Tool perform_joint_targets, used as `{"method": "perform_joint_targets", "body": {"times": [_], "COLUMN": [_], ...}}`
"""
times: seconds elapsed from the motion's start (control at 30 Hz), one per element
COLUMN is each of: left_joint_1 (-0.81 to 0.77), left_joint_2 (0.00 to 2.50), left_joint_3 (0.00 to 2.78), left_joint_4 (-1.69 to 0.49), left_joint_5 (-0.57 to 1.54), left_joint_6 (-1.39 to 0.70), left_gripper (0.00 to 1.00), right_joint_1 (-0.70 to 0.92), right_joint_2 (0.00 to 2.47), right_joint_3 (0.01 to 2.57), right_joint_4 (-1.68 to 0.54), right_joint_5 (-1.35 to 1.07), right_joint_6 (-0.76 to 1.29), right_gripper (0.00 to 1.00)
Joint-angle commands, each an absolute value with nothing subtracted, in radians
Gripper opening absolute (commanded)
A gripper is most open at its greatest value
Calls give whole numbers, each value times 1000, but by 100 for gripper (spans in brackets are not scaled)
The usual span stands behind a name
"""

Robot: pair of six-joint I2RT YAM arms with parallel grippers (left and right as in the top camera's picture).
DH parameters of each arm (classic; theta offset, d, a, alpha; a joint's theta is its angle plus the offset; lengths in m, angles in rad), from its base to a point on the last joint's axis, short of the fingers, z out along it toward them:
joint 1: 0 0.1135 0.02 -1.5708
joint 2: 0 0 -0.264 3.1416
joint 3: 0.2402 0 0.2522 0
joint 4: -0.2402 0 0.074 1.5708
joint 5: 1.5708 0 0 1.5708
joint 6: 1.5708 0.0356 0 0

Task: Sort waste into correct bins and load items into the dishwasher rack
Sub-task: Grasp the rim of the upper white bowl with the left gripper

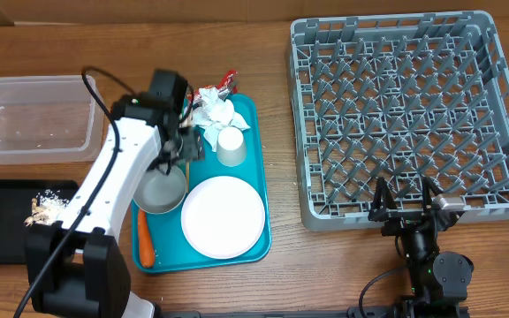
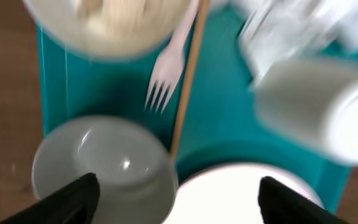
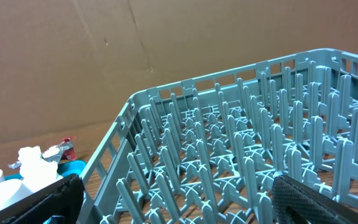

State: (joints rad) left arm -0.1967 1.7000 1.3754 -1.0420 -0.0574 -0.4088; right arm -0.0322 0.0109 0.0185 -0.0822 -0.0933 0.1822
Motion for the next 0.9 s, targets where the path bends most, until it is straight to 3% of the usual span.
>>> {"method": "perform_joint_targets", "body": {"times": [0.0,0.37,0.57,0.87], "left_joint_1": [-202,-162,-120,-112], "left_joint_2": [1707,1845,1877,1901], "left_joint_3": [1412,1411,1411,1409], "left_joint_4": [-976,-838,-779,-720], "left_joint_5": [-76,-90,-89,-37], "left_joint_6": [-292,-98,-68,2], "left_gripper": [87,88,79,79], "right_joint_1": [-36,-36,-36,-36], "right_joint_2": [3,3,3,3], "right_joint_3": [8,8,8,8], "right_joint_4": [-77,-76,-76,-76], "right_joint_5": [-87,-87,-87,-87], "right_joint_6": [174,174,174,174], "right_gripper": [100,100,100,100]}}
